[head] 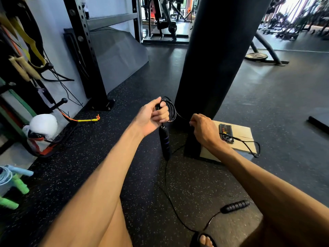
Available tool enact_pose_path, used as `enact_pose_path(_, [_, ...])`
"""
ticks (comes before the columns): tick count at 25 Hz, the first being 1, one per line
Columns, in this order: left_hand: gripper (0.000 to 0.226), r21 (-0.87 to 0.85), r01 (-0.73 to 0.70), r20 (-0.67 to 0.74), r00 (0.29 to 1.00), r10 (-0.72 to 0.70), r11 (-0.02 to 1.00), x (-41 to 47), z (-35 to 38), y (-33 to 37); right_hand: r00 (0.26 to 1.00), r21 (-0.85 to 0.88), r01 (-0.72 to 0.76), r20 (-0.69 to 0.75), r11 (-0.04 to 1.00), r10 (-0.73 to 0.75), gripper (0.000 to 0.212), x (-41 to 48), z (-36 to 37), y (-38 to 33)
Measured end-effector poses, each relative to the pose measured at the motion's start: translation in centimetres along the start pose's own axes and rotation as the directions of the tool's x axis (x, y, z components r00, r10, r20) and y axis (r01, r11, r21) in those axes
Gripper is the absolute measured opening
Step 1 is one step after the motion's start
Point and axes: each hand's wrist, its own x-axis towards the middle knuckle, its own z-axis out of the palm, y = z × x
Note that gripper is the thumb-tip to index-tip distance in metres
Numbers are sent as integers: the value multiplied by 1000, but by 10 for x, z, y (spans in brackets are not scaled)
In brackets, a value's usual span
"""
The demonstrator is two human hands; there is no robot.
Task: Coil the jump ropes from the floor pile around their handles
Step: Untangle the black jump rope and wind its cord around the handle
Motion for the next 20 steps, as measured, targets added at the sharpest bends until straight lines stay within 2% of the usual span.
enact_pose_path(3, [35,-98,-160,-141,979,146,982,6,0,3,986,48,143,79,989,-146,12,0,0,-8])
enact_pose_path(8, [39,-136,-369,-394,872,292,919,17,-7,1,936,126,305,145,944,-321,13,-8,1,-27])
enact_pose_path(11, [34,52,-403,-394,833,389,914,20,-7,-7,913,183,353,147,918,-381,22,-11,0,-40])
enact_pose_path(13, [30,335,-351,-357,812,462,875,23,-8,-16,908,208,364,136,908,-396,27,-11,-4,-46])
enact_pose_path(14, [30,517,-297,-320,802,504,803,23,-7,-20,909,224,368,120,903,-400,26,-11,-6,-48])
enact_pose_path(16, [32,822,-141,-226,808,544,551,19,-6,-26,912,270,372,73,888,-404,21,-10,-13,-52])
enact_pose_path(17, [33,896,-74,-184,836,517,439,15,-3,-27,914,276,374,52,885,-402,21,-8,-17,-51])
enact_pose_path(20, [39,979,19,-82,947,311,202,5,3,-26,932,234,355,-5,905,-364,18,-3,-26,-45])
